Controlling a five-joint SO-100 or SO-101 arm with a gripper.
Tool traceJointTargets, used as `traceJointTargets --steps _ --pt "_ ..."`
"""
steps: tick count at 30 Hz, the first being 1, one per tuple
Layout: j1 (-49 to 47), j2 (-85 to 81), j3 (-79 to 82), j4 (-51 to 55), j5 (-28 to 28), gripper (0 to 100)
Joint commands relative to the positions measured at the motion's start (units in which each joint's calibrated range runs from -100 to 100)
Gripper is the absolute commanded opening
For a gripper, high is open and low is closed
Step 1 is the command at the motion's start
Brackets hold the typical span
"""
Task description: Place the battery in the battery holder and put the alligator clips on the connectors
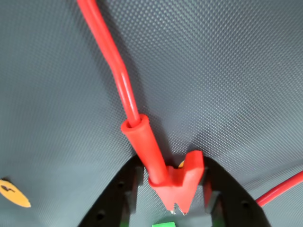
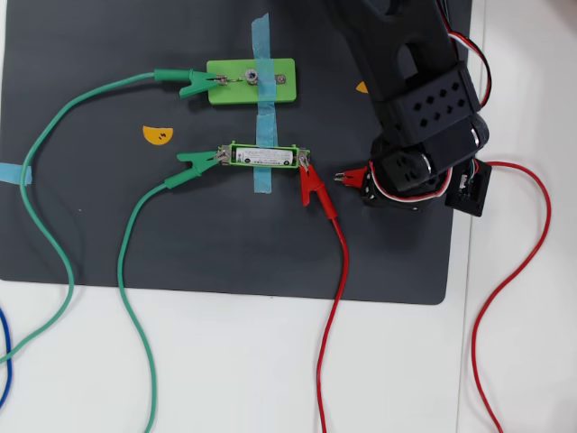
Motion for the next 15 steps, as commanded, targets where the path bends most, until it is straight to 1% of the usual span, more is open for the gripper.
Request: traceJointTargets --steps 1,6,8,12,15 --pt "0.4 0.4 -1.1 0.0 0.3 1" --pt "0.4 0.4 -0.5 0.0 0.3 1" --pt "0.5 0.4 -0.4 0.3 1.6 1" --pt "0.0 -0.7 -1.2 5.6 1.6 1" --pt "0.0 -1.7 -1.1 6.4 1.7 1"
